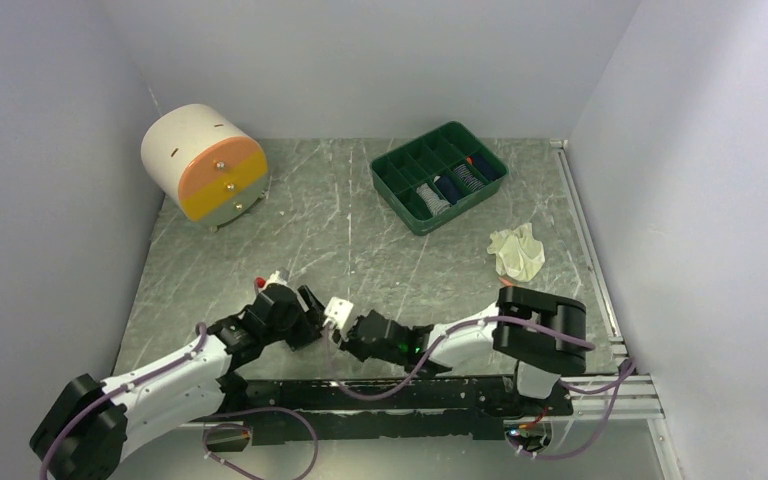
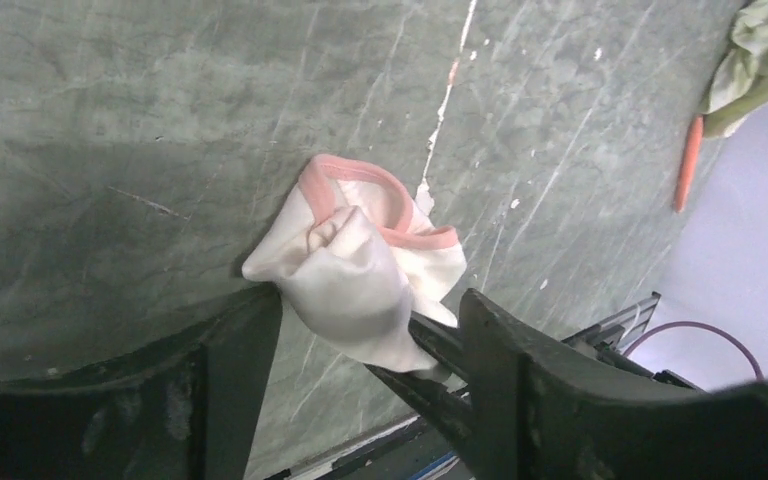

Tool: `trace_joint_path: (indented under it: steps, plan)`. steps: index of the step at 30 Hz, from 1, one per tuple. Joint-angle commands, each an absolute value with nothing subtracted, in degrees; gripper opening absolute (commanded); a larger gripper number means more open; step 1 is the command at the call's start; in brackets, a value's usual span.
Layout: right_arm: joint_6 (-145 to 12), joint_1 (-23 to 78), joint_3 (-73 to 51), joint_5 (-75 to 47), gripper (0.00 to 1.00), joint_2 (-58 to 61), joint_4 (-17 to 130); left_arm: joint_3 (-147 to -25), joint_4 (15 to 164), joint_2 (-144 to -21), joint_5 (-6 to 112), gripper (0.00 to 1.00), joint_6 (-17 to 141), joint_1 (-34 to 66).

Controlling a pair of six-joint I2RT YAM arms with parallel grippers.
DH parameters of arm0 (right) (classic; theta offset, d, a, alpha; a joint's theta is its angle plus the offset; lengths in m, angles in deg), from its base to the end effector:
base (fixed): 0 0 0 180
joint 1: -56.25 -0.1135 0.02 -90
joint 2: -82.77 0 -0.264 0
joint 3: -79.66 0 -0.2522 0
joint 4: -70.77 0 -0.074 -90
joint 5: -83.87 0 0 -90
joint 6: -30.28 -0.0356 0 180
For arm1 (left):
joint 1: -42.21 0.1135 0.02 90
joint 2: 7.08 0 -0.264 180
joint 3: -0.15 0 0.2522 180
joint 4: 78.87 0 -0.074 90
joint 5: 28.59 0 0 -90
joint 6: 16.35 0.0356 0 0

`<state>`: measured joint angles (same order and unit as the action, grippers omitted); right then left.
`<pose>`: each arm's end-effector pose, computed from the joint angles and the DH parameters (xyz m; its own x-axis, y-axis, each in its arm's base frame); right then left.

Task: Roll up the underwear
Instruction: Roll the underwear to the center of the board.

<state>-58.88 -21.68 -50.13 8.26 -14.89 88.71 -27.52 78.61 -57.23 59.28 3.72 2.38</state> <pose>0.0756 0.3112 0.1359 -0.0898 -0.4877 -0.8684 -0.9034 0.4069 -0.1352 0.1231 -0.1044 0.1423 -0.8065 -0.5496 -0.2180 -0.2835 0.6830 -0.6732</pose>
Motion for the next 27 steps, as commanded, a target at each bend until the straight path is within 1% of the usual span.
trace_joint_path:
  steps: [1, 3, 5, 10, 13, 15, 18, 20, 22, 25, 27]
  plan:
    - [-71.7, -15.1, -57.1, -12.1, 0.09, -15.0, 96.4, -23.5, 76.2, -54.8, 60.3, 0.75, 4.7, 2.4]
    - [-76.6, -10.5, -60.7, -19.5, 0.09, -15.8, 103.8, -23.0, 78.4, -54.3, 59.4, 0.77, 5.1, 2.4]
    - [-81.2, -7.0, -62.9, -24.9, 0.1, -17.9, 110.6, -22.9, 79.6, -54.6, 58.8, 0.78, 6.0, 2.4]
    - [-90.0, -1.7, -65.7, -30.2, 0.11, -24.2, 122.4, -23.2, 82.3, -58.0, 57.7, 0.73, 6.9, 2.4]
    - [-91.5, -0.5, -64.8, -32.0, 0.13, -27.0, 122.7, -23.6, 84.3, -60.7, 57.1, 0.7, 7.5, 2.4]
    - [-91.6, -0.4, -64.7, -31.9, 0.13, -27.3, 122.8, -24.3, 84.7, -62.7, 57.0, 0.67, 7.8, 2.4]
    - [-92.3, 0.5, -64.8, -31.5, 0.17, -27.1, 122.4, -25.8, 83.8, -66.2, 57.4, 0.57, 8.2, 2.4]
    - [-92.4, 1.3, -64.5, -32.1, 0.24, -26.3, 121.2, -26.5, 83.4, -68.3, 57.7, 0.52, 8.2, 2.4]
    - [-90.4, 1.5, -64.3, -30.9, 0.35, -23.6, 118.6, -27.1, 82.8, -69.8, 57.7, 0.47, 8.3, 2.4]
    - [-83.4, 0.6, -62.8, -27.1, 0.51, -16.1, 108.8, -27.8, 81.4, -70.7, 58.3, 0.46, 8.5, 2.4]
    - [-77.2, -0.4, -60.1, -22.7, 0.57, -11.3, 98.9, -27.8, 81.0, -70.5, 58.5, 0.46, 8.5, 2.4]
